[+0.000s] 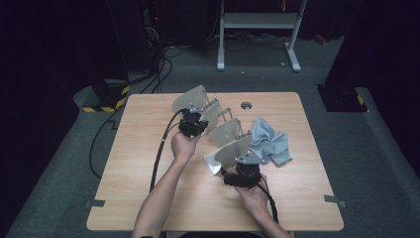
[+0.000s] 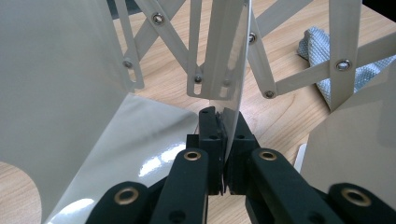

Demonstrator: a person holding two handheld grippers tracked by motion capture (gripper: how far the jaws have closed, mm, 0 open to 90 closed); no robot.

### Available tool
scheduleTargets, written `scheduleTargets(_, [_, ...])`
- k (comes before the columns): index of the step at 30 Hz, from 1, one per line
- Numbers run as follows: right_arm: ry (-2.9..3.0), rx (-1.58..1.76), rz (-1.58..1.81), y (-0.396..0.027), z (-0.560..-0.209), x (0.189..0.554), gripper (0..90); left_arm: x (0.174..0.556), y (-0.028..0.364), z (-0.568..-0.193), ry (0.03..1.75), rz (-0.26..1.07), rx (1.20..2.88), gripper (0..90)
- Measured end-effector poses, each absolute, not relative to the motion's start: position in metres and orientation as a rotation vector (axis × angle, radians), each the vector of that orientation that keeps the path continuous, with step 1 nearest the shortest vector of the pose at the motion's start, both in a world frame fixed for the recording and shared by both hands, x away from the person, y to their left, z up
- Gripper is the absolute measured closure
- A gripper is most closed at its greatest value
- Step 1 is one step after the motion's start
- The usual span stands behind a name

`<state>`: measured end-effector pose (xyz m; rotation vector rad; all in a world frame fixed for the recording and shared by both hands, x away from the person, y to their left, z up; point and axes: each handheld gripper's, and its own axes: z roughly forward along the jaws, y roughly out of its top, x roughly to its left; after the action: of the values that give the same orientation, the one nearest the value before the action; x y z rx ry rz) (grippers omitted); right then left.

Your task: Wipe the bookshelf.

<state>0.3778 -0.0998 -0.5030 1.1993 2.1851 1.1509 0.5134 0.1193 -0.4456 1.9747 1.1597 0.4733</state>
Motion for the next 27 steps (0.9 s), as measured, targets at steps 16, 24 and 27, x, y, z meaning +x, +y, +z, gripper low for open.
scheduleTargets(16, [2.075, 1.329, 1.130, -0.110, -0.504, 0.392, 8.4, 0.510, 0.124, -0.446, 1.166, 0.462, 1.952, 85.0])
scheduleTargets(24, [2.074, 1.320, 1.126, -0.121, -0.501, 0.398, 9.5, 0.507, 0.125, -0.447, 1.155, 0.458, 1.947, 82.2])
scheduleTargets(27, [2.083, 1.313, 1.164, -0.127, -0.501, 0.401, 14.7, 0.504, 0.129, -0.447, 1.144, 0.460, 1.954, 82.2])
